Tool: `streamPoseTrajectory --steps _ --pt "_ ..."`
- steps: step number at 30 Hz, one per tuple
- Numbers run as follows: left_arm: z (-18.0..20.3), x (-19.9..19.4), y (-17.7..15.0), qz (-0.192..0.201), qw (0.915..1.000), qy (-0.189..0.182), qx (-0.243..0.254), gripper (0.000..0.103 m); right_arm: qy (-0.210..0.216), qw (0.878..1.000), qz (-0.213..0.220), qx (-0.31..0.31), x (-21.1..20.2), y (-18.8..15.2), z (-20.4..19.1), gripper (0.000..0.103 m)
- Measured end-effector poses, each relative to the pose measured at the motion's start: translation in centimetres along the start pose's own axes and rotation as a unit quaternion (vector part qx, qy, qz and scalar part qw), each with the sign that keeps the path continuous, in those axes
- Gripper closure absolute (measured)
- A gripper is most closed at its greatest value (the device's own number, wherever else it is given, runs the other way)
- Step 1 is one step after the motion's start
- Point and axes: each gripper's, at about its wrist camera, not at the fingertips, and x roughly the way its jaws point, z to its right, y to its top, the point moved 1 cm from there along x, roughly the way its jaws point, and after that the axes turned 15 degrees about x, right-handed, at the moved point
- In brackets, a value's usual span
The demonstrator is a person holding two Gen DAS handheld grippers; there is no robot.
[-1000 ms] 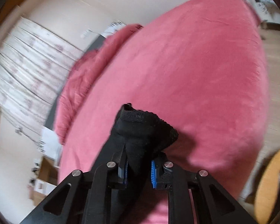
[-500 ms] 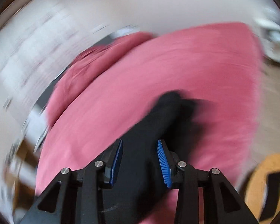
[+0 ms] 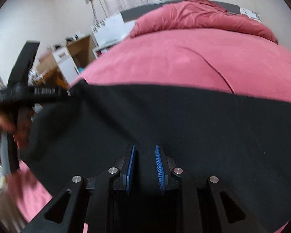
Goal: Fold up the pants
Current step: 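Press both open tools on the folded pants to flatten them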
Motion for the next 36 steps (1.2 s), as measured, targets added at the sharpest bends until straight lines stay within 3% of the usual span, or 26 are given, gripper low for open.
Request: streamPoseTrajectory --steps 3,8,12,17,22,26,30,36 --pt "-1.9 1.9 0.3 -0.008 0.9995 0.025 -0.018 0.075 0.011 1.000 0.003 0.008 0.3 1.2 0.7 0.084" --pt "-3.6 3.5 1.7 0.012 0.9985 0.043 -0.033 0.073 0.012 1.000 0.007 -0.003 1.5 1.7 0.3 0.084" --pt "-4.0 5.6 3.0 0.019 0.9941 0.107 0.004 0.072 0.019 1.000 0.008 0.000 0.1 0.1 0.8 0.084" --pt "-5.7 4.5 2.6 0.038 0.9955 0.078 -0.038 0.072 0.024 1.000 0.007 0.003 -0.2 0.0 1.0 0.084" --pt "-8.2 0.0 -1.5 0.060 0.9912 0.062 -0.100 0.072 0.033 0.999 0.005 0.017 -0.2 0.1 1.2 0.084" --pt "-9.0 -2.0 -5.1 0.047 0.9936 0.064 -0.080 0.072 0.034 0.999 0.007 0.020 -0.2 -0.1 1.2 0.084" --pt "-9.6 -2.7 -7.8 0.026 0.9920 0.104 -0.066 0.072 0.025 1.000 0.013 0.007 -0.3 -0.4 0.7 0.083" --pt "-11.7 -4.1 -9.8 0.026 0.9821 0.147 -0.114 0.072 0.023 1.000 0.017 0.000 -0.4 -0.5 0.6 0.083"
